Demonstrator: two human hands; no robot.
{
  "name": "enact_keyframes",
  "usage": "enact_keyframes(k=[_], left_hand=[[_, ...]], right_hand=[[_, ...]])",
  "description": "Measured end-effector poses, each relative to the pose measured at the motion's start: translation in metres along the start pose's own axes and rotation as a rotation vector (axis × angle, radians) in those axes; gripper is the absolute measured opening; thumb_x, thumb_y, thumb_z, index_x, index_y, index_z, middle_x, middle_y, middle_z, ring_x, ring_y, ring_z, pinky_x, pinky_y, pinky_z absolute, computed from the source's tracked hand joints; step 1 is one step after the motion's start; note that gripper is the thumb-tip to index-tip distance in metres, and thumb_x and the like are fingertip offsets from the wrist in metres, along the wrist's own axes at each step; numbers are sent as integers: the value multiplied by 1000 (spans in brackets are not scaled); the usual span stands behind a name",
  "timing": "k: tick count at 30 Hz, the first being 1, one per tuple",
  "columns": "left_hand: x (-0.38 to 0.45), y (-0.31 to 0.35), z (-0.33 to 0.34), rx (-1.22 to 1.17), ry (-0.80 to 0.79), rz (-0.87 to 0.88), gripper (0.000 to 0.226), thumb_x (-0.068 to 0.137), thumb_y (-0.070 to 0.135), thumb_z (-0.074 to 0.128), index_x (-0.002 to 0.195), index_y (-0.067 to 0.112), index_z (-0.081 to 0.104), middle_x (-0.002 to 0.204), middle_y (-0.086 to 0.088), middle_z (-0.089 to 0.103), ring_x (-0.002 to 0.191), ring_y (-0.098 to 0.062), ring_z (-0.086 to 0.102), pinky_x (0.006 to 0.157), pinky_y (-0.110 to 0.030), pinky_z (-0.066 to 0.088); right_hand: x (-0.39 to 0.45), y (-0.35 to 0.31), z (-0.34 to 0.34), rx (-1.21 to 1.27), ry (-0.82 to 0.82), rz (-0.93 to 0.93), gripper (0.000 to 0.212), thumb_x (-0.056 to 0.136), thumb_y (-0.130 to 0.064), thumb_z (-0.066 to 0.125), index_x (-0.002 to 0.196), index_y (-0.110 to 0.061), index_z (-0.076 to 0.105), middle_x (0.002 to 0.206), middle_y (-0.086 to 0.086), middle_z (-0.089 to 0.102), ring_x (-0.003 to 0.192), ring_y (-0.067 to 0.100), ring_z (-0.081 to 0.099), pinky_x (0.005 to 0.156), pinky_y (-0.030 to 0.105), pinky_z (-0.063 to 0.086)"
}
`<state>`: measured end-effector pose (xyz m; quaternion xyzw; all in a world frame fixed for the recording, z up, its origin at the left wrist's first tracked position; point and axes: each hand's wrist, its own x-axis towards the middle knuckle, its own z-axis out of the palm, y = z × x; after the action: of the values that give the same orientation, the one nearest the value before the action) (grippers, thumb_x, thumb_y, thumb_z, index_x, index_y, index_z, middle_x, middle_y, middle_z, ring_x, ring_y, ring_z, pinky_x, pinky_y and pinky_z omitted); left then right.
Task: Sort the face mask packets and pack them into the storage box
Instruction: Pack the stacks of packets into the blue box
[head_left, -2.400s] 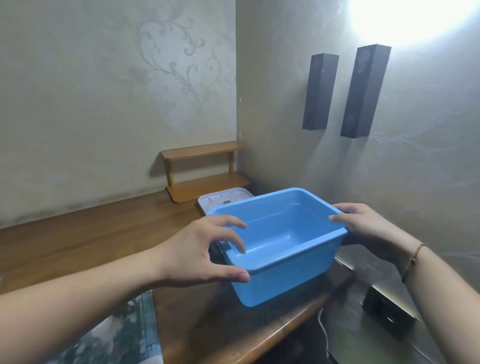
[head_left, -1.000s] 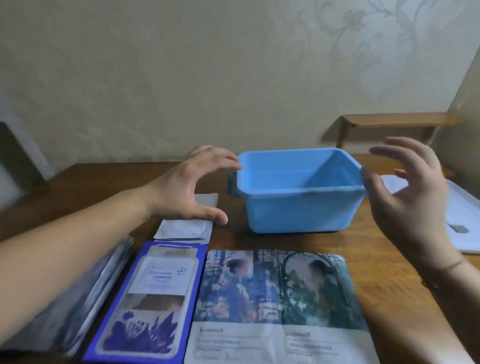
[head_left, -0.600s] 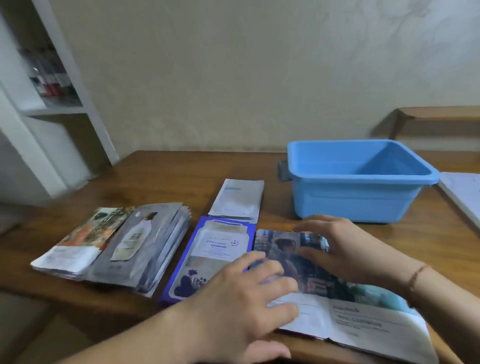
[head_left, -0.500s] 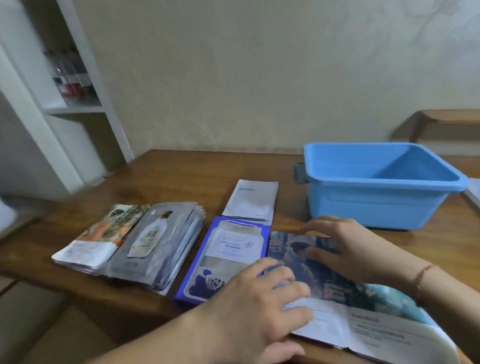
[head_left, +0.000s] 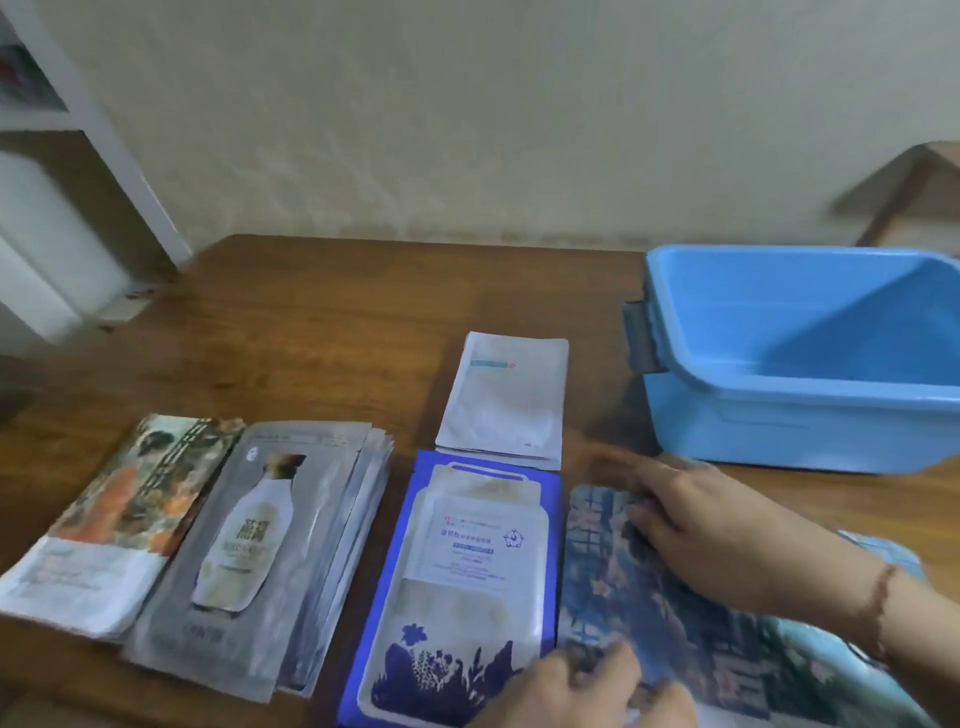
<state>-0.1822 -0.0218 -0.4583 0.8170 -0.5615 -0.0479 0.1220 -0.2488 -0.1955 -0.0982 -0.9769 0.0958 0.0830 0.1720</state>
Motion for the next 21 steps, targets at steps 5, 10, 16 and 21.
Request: enact_keyframes(k=[5, 10, 16, 21], left_hand=[[-24, 123, -340, 413, -117, 525, 22, 82, 36, 62, 101, 31, 52, 105, 9, 60, 78, -16, 62, 51, -20, 48], [-13, 111, -388, -3, -506, 421, 33, 88, 41, 60, 112, 19, 63, 118, -3, 61, 106, -26, 57, 73, -37, 52], [-14, 96, -414, -635, 80, -296, 32, 79, 39, 72, 101, 22, 55, 105, 10, 50, 99, -7, 50, 86, -28, 49], [-17, 90, -412, -1119, -85, -638, 91, 72, 34, 86, 141, 44, 27, 133, 16, 47, 120, 2, 51, 103, -18, 43]], right_hand=[[-1, -18, -20, -12, -144, 103, 11, 89, -35, 46, 93, -25, 47, 94, 3, 63, 84, 29, 58, 71, 43, 50], [-14, -42, -51, 11, -198, 166, 30, 74, -31, 53, 104, -28, 53, 96, -3, 66, 84, 29, 60, 68, 40, 53], [-24, -55, -74, 45, -145, 180, 17, 80, -29, 59, 96, -30, 53, 97, -5, 69, 88, 27, 63, 68, 35, 51], [-38, -66, -91, 72, -108, 155, 18, 82, -31, 63, 95, -31, 52, 92, -8, 71, 85, 25, 63, 65, 33, 49]])
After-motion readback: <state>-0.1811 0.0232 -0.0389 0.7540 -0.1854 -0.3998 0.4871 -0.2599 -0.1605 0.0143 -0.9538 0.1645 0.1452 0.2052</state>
